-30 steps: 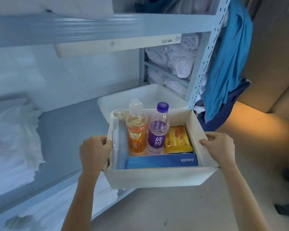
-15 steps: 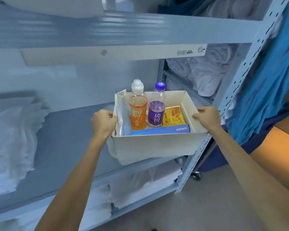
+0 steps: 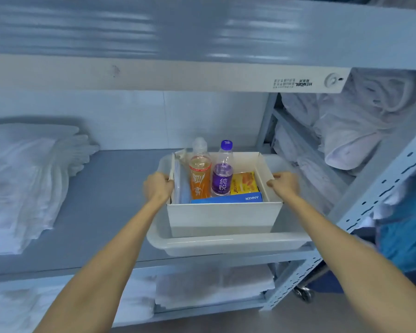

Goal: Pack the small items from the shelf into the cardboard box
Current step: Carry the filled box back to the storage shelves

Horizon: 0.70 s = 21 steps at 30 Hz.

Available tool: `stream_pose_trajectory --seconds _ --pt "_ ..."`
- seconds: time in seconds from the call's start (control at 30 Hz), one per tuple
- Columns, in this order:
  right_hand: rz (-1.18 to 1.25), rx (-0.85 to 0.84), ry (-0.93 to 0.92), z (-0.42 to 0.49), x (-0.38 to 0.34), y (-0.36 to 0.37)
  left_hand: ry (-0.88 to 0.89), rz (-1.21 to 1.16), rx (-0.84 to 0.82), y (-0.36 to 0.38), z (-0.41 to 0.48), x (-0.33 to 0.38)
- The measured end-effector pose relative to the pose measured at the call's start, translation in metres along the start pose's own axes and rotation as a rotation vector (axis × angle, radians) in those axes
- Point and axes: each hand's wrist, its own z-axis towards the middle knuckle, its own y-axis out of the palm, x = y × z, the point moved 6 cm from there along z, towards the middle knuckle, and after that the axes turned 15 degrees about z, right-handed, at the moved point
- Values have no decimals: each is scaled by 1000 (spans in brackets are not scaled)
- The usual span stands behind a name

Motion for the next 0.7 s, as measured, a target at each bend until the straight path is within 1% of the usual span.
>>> stream_pose_trajectory --seconds 0.17,0.33,0.53,0.63,0.7 --pt "-17 -64 39 20 31 32 -38 22 -34 37 4 -16" --pt "-61 -87 61 25 54 53 -19 112 -47 63 7 -20" --pt "-148 -84 -39 25 64 62 5 291 14 81 -1 -19" --pt "-231 -129 -63 27 66 65 17 343 22 84 0 -18" --pt "-229 -178 -54 29 68 66 25 354 17 85 2 -15"
